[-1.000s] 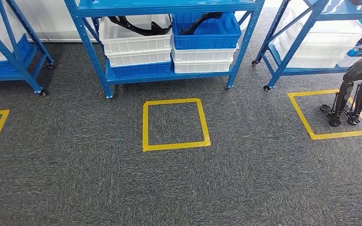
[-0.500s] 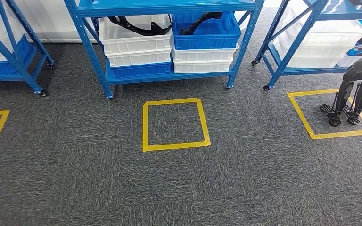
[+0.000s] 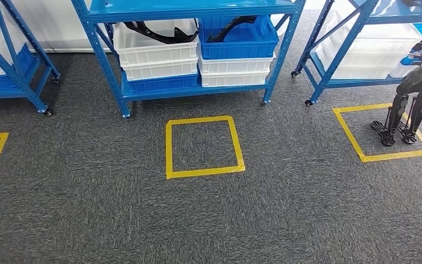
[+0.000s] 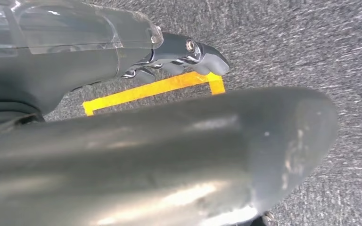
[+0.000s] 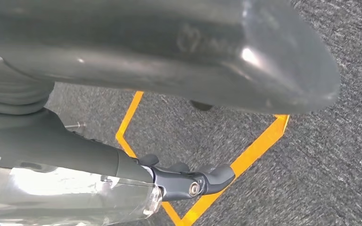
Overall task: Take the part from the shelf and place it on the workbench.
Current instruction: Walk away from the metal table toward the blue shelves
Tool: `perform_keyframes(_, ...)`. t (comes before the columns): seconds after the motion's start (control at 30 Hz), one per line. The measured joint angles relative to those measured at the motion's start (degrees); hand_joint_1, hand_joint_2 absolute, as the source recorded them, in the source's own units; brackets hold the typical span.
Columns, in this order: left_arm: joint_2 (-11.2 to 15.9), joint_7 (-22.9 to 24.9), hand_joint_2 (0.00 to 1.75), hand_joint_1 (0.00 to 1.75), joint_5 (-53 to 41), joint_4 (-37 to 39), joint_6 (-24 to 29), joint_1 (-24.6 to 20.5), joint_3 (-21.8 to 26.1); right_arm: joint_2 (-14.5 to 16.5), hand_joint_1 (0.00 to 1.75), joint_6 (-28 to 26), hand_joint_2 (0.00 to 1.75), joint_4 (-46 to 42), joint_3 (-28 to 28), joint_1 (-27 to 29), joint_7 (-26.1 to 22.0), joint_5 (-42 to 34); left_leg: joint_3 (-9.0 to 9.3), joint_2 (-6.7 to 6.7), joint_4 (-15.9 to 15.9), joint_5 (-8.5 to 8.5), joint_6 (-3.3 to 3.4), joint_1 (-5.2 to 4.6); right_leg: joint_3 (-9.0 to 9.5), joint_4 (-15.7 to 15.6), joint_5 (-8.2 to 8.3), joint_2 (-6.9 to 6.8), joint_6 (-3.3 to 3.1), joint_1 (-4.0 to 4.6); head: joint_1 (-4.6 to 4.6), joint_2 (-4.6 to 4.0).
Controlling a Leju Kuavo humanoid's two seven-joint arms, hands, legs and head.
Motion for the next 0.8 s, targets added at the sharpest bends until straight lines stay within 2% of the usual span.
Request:
perform_keyframes(0.03,0.0,0.0,0.00,0.00,0.0,0.0,0.0,0.0,0.0,0.0,0.00,0.0,0.00,0.0,0.0,-0.1,0.0,0.0,0.14,0.08,0.0,-0.21,-0.22,0.01,1.49,-3.4,0.54,-0.20,-0.48,0.28,-0.03,0.00)
perform_keyframes(0.07,0.0,0.0,0.00,0.00,0.0,0.0,0.0,-0.1,0.0,0.0,0.00,0.0,0.00,0.0,0.0,-0.1,0.0,0.0,0.17,0.16,-0.1,-0.41,-0.54,0.07,2.43,-5.4,0.28,-0.37,-0.94,0.56,-0.05,0.00)
perform_keyframes(0.13,-0.1,0.0,0.00,0.00,0.0,0.0,0.0,-0.1,0.0,-0.1,0.00,0.0,0.00,0.0,0.0,0.0,0.0,0.0,0.40,0.26,0.3,-0.27,-1.38,0.17,3.05,-6.8,-0.69,-0.45,-1.75,0.88,-0.12,0.00)
perform_keyframes(0.2,-0.1,0.0,0.00,0.00,0.0,0.0,0.0,0.0,0.0,-0.1,0.00,0.0,0.00,0.0,0.0,0.3,0.0,0.0,0.64,-0.01,1.7,-0.36,-2.23,0.18,4.48,-7.7,0.44,-0.35,-2.41,0.61,-0.10,-0.01)
perform_keyframes(0.23,-0.1,-0.1,0.00,0.00,0.0,0.0,0.0,-0.1,0.0,-0.1,0.00,0.0,0.00,0.0,0.0,0.3,0.0,0.0,0.14,-0.36,3.2,-0.93,-2.59,0.23,5.30,-7.9,0.55,-0.33,-2.63,0.42,-0.36,-0.01)
perform_keyframes(0.27,-0.1,-0.1,0.00,0.00,0.0,0.0,0.0,-0.2,0.0,-0.1,0.00,0.0,0.00,0.0,0.0,0.2,0.0,0.0,-1.16,-0.70,5.6,-1.89,-2.90,0.35,5.99,-8.1,0.42,-0.32,-2.74,0.27,-0.68,-0.01)
perform_keyframes(0.33,-0.1,-0.1,0.00,0.00,0.0,0.0,0.0,-0.3,0.0,-0.1,0.00,0.0,0.00,0.0,0.0,-0.1,0.0,0.0,-5.61,-1.09,11.9,-4.17,-3.43,0.74,6.78,-8.2,-0.23,-0.17,-2.83,0.19,-1.51,-0.01)
perform_keyframes(0.37,-0.1,-0.1,0.00,0.00,0.0,0.0,0.0,-0.2,-0.1,-0.1,0.00,0.0,0.00,0.0,0.0,-0.1,0.0,-0.1,-7.92,-1.09,14.3,-4.89,-3.69,0.95,7.23,-8.2,-0.72,-0.04,-2.74,0.15,-1.71,-0.01)
perform_keyframes(0.4,-0.1,-0.1,0.00,0.00,0.0,0.0,0.0,-0.1,-0.1,0.0,0.00,0.0,0.00,0.0,0.0,0.1,0.0,-0.1,-9.57,-1.06,15.3,-4.93,-3.94,1.13,7.85,-8.2,-1.28,0.06,-2.60,0.10,-1.88,-0.01)
perform_keyframes(0.43,-0.1,-0.1,0.00,0.00,0.0,0.0,0.0,0.0,-0.1,0.0,0.00,0.1,0.00,0.0,0.1,0.2,0.0,-0.1,-10.33,-1.00,14.4,-4.10,-4.17,1.30,8.65,-8.2,-1.96,0.16,-2.40,-0.01,-1.95,-0.01)
perform_keyframes(0.47,0.0,-0.1,0.00,0.00,0.0,0.0,0.0,0.1,-0.1,0.0,0.00,0.1,0.00,0.0,0.1,0.4,0.0,-0.1,-10.27,-0.92,12.0,-2.38,-4.37,1.47,9.59,-8.2,-2.72,0.26,-2.14,-0.16,-2.03,-0.01)
perform_keyframes(0.5,0.0,-0.1,0.00,0.00,0.0,0.0,0.0,0.2,-0.1,0.0,0.00,0.2,0.00,0.0,0.2,0.4,0.0,-0.1,-9.71,-0.70,8.7,0.63,-4.48,1.62,10.57,-8.2,-3.60,0.32,-1.83,-0.32,-2.14,-0.02)
perform_keyframes(0.53,0.1,-0.2,0.00,0.00,0.0,0.0,0.0,0.2,-0.1,0.1,0.00,0.2,0.00,0.1,0.2,0.4,0.0,-0.1,-9.34,-0.46,6.2,3.04,-4.48,1.63,11.51,-8.2,-4.44,0.39,-1.44,-0.46,-2.37,-0.02)
perform_keyframes(0.57,0.1,-0.2,0.00,0.00,0.0,0.0,0.0,0.1,-0.1,0.1,0.00,0.2,0.00,0.1,0.3,0.3,0.0,-0.1,-8.95,-0.23,4.4,4.56,-4.16,1.52,12.09,-8.4,-5.13,0.41,-1.02,-0.51,-2.76,-0.02)
perform_keyframes(0.6,0.1,-0.2,0.00,0.00,-0.1,0.0,0.0,0.1,-0.2,0.1,0.00,0.2,0.00,0.1,0.4,0.2,0.0,-0.1,-8.77,-0.06,3.6,5.33,-3.59,1.37,12.68,-8.8,-5.66,0.36,-0.56,-0.52,-2.97,-0.02)
perform_keyframes(0.67,0.2,-0.3,0.00,0.00,-0.1,0.0,0.0,0.3,-0.3,0.2,0.00,0.2,0.00,0.0,0.4,0.0,0.0,-0.2,-7.80,-0.09,3.2,3.80,-2.15,1.20,13.16,-8.6,-5.20,0.27,0.31,-0.49,-3.18,-0.01)
perform_keyframes(0.7,0.2,-0.3,0.00,0.00,-0.2,0.0,0.0,0.4,-0.3,0.2,0.00,0.2,0.00,0.0,0.5,0.0,0.0,-0.2,-6.89,-0.12,2.9,3.26,-1.58,1.26,12.85,-6.9,-4.30,0.19,0.62,-0.51,-2.93,-0.01)
perform_keyframes(0.73,0.3,-0.3,0.00,0.00,-0.2,0.0,0.0,0.5,-0.3,0.3,0.00,0.2,0.00,0.0,0.5,0.0,0.0,-0.2,-5.69,-0.10,2.4,2.57,-1.19,1.31,11.52,-3.8,-3.01,0.17,0.81,-0.52,-2.77,-0.01)
perform_keyframes(0.77,0.3,-0.3,0.00,0.00,-0.2,0.0,0.0,0.4,-0.4,0.3,0.00,0.2,0.00,0.0,0.6,-0.2,0.0,-0.2,-4.33,-0.06,1.9,1.88,-0.88,1.33,9.23,0.1,-2.14,0.14,0.88,-0.51,-2.47,-0.01)
perform_keyframes(0.8,0.4,-0.3,0.00,0.00,-0.2,0.0,0.0,0.4,-0.4,0.3,0.00,0.2,0.00,0.0,0.6,-0.2,0.0,-0.2,-2.98,0.01,1.4,1.12,-0.69,1.27,6.46,4.0,-2.20,0.09,0.87,-0.48,-2.14,-0.01)
